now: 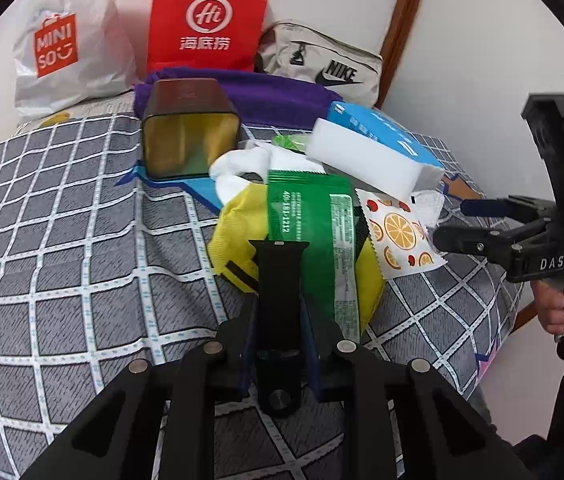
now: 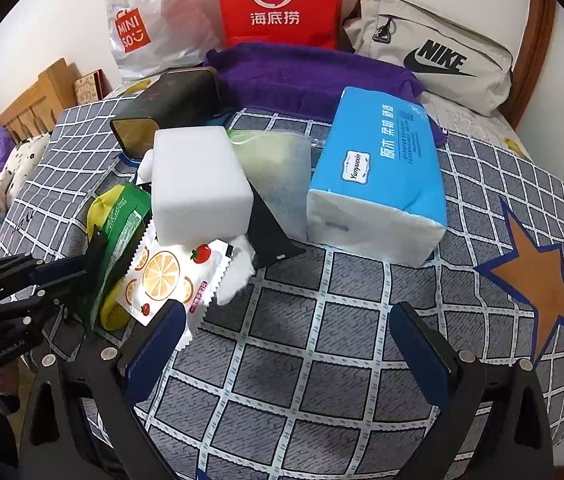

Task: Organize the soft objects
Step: 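Grasp the black watch strap with the left tool while the right tool grasps the white sponge, then carry the strap onto the purple towel with the left tool while the right tool places the sponge there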

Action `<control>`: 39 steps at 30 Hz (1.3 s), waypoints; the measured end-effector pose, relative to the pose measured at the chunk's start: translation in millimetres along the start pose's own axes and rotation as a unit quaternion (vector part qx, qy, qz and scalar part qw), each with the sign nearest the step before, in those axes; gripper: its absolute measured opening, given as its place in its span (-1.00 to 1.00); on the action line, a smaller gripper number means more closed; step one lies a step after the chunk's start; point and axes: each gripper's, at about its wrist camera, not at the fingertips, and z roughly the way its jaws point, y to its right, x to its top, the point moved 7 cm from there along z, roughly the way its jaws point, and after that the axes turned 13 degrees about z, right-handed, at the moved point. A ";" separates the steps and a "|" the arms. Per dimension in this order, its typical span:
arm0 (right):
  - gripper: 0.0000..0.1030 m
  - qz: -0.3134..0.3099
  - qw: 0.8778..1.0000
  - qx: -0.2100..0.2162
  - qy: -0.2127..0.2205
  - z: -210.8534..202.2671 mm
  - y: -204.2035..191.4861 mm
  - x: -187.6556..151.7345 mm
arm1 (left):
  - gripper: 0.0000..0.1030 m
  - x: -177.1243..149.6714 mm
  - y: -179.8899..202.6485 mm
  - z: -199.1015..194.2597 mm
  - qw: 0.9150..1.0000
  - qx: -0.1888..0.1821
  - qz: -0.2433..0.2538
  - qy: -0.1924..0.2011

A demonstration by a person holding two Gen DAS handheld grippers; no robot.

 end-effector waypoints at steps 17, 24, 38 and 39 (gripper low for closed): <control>0.96 -0.027 0.997 0.068 0.037 -5.8 -38.6 30.6 | -0.61 6.8 -25.1 -9.3 1.000 0.025 -0.019 -0.001; 0.20 -0.029 0.994 0.106 0.014 15.7 -51.3 40.2 | -0.61 8.2 -28.8 -1.7 1.000 0.016 -0.023 -0.009; 0.03 -0.023 0.989 0.139 0.053 -7.7 -40.7 57.5 | -0.61 33.4 -47.2 -12.2 0.999 0.030 -0.031 -0.004; 0.03 -0.024 0.989 0.137 0.058 -10.6 -39.3 61.6 | -0.61 38.3 -49.7 -12.7 0.999 0.032 -0.033 -0.002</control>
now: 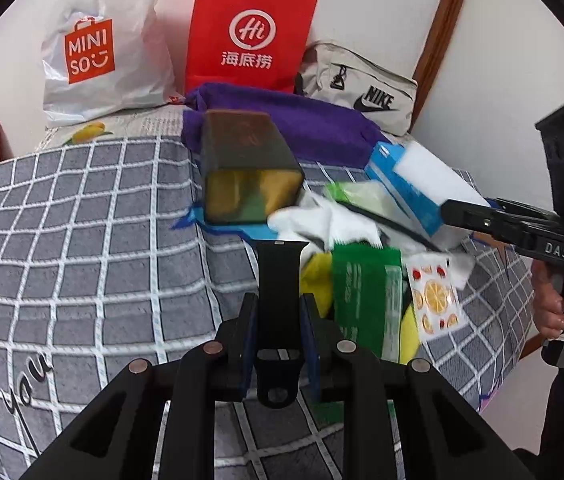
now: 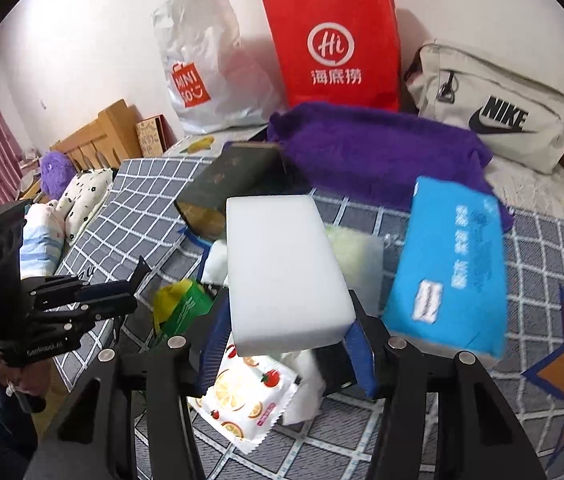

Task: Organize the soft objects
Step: 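Carry the strap onto the purple towel with the left tool while the right tool places the sponge there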

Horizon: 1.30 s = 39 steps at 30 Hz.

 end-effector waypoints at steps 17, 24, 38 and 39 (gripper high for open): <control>0.03 0.009 0.998 -0.056 0.037 -11.4 52.9 74.7 | -0.61 84.2 -17.9 16.3 0.999 0.034 0.003 -0.001; 0.03 0.013 0.996 -0.075 0.053 -6.5 75.9 111.3 | -0.61 128.7 -37.7 31.1 0.999 0.036 -0.012 0.001; 0.03 0.031 0.993 -0.098 0.059 42.2 109.4 183.2 | -0.61 198.4 -76.6 89.6 0.998 0.057 -0.026 -0.017; 0.03 0.030 0.993 -0.099 0.057 46.4 111.1 185.9 | -0.61 203.3 -79.1 97.1 0.998 0.056 -0.028 -0.021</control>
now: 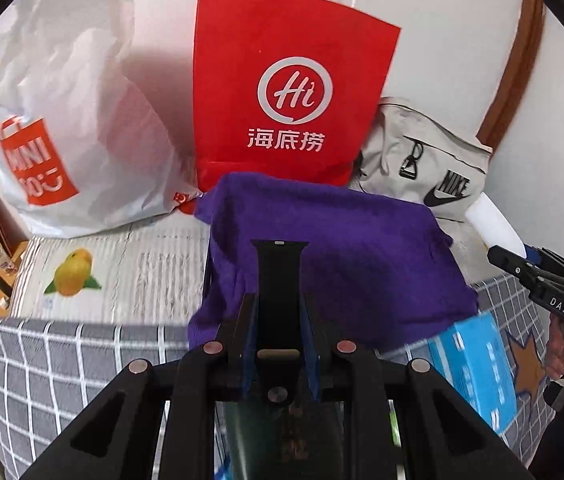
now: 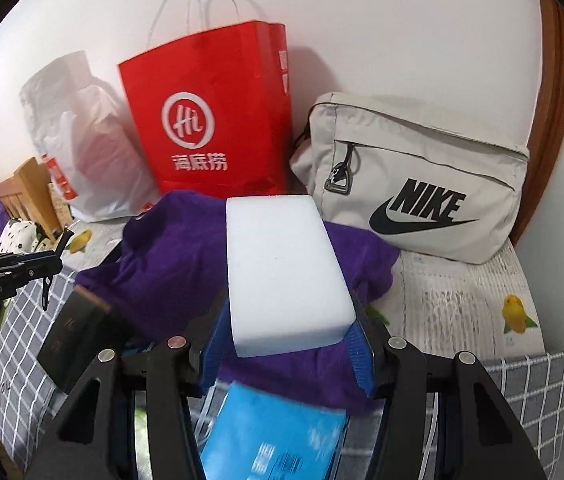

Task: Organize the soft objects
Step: 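Carry the strap onto the purple towel with the left tool while the right tool places the sponge there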

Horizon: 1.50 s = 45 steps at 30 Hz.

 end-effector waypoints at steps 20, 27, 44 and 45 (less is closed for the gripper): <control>0.03 -0.020 0.993 -0.057 -0.103 115.0 32.6 10.0 | -0.61 41.2 -13.1 96.5 0.998 -0.019 -0.002 -0.068; 0.03 -0.036 0.989 -0.057 -0.131 131.4 31.3 9.8 | -0.61 50.6 -16.2 123.0 0.996 -0.012 -0.004 -0.091; 0.50 -0.079 0.987 -0.059 -0.126 131.4 9.7 -0.8 | -0.60 54.0 -16.9 163.6 0.993 0.004 -0.011 -0.118; 0.50 -0.077 0.988 -0.061 -0.119 128.4 9.8 0.4 | -0.60 54.6 -18.2 163.5 0.993 0.003 -0.011 -0.118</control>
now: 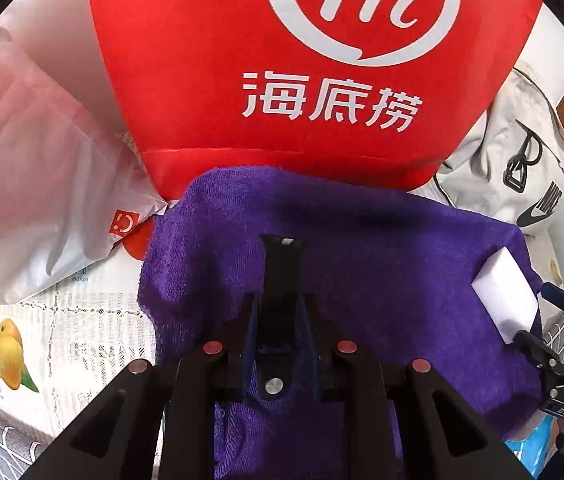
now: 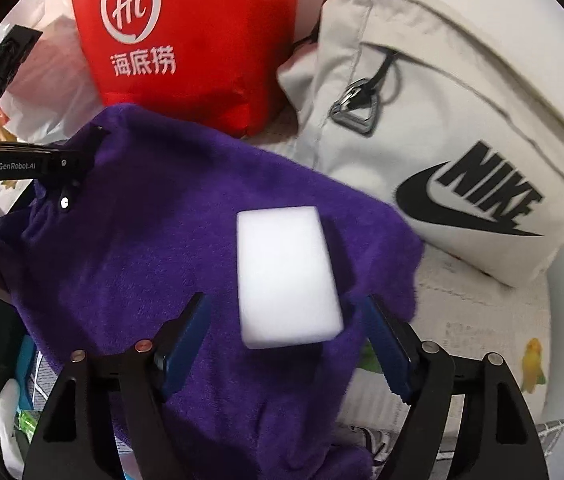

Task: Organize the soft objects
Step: 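Carry the strap onto the purple towel with the left tool while the right tool places the sponge there, then move both open tools back over the pile of items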

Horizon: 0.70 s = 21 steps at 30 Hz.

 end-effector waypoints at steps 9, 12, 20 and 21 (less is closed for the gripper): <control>0.46 0.046 0.998 0.035 -0.014 -24.9 8.8 -10.5 | -0.05 -3.3 -0.3 -20.0 1.000 0.015 -0.003 0.009; 0.46 0.056 0.998 0.032 -0.010 -34.4 12.2 -18.1 | 0.00 -12.8 6.2 -38.3 0.999 0.029 0.006 0.016; 0.47 0.079 0.997 0.021 0.013 -83.9 17.0 -44.2 | 0.27 -49.5 34.9 -97.0 0.997 0.058 0.021 0.039; 0.48 0.077 0.997 0.013 0.013 -89.2 16.7 -49.4 | 0.28 -55.7 38.2 -106.3 0.997 0.061 0.022 0.041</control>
